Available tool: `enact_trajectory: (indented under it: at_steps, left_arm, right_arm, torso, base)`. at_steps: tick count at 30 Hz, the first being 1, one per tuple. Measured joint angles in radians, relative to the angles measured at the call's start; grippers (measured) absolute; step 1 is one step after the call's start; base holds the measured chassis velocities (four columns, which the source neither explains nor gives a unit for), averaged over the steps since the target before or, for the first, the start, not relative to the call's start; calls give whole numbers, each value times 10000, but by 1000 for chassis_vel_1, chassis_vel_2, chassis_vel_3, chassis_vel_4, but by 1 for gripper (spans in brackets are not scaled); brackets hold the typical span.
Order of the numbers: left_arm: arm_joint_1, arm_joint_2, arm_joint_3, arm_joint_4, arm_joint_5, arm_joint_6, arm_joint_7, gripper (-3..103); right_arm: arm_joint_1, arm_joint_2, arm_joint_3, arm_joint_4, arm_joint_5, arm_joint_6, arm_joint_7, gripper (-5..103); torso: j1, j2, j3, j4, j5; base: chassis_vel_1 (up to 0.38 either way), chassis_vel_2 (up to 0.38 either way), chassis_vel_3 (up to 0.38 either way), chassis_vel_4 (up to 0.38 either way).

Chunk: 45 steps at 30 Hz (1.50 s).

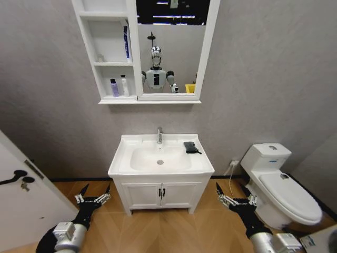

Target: Move facial cleanser and shampoo from washbasin to cabinet, then wipe washbasin with towel.

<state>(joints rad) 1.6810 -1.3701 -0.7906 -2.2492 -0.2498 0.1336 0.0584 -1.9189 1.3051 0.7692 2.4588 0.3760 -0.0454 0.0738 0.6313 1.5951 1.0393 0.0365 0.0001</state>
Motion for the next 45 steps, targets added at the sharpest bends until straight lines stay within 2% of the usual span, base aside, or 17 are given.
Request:
enact_trajectory:
  at_steps: [6, 8, 10, 17, 18, 21, 25, 29, 35, 45]
  left_arm:
    - [1, -1, 2, 0, 0, 0, 1, 100]
    - [1, -1, 1, -1, 0, 0, 0, 100]
    - [1, 0, -1, 0, 0, 0, 0, 100]
    - [0, 0, 0, -1, 1, 0, 1, 100]
    - [0, 0, 1, 0, 0, 0, 0, 100]
    - [1, -1, 0, 0, 1, 0, 0, 100]
    - [4, -1, -2, 0, 1, 0, 0, 100]
    - [2, -1, 1, 0, 0, 0, 0, 100]
    - [-3, 0, 3, 0, 0, 0, 0, 100]
    - [0, 0, 1, 0, 1, 0, 0, 100]
  right_arm:
    - [0, 0, 1, 0, 0, 0, 2, 100]
    - [-1, 0, 0, 1, -1, 0, 1, 100]
    - [0, 0, -1, 0, 0, -1, 1, 100]
    - [2, 0, -1, 0, 0, -3, 1, 100]
    - [0, 0, 0, 1, -1, -3, 1, 100]
    - [0, 0, 0, -1, 0, -3, 1, 100]
    - [-2, 1, 0, 0, 0, -3, 1, 100]
    - [-3, 1, 0, 0, 0, -3, 1, 100]
    - [4, 1, 0, 0, -1, -4, 2, 100]
    - [1, 1, 0, 0, 0, -4, 1, 100]
  torso:
    - [3, 0, 2, 3, 3]
    - [-6, 5, -4, -1, -10]
    - [-4, 2, -2, 0, 3]
    - [6, -2, 2, 3, 5]
    - [-1, 0, -1, -2, -10]
    - [-3, 1, 0, 0, 3]
    - [-12, 8, -5, 5, -3]
    - [-10, 6, -4, -5, 1]
    - [15, -7, 4, 3, 0]
    - [-3, 0, -1, 1, -1]
  base:
    - [351, -368, -357, 363]
    - [351, -357, -347, 374]
    - [340, -360, -350, 382]
    - [360, -372, -343, 360]
    - [350, -388, -328, 329]
    - [364, -342, -332, 331]
    - [206, -260, -240, 251]
    - [50, -31, -124, 90]
    - [-29, 17, 43, -16]
    - [1, 32, 31, -17]
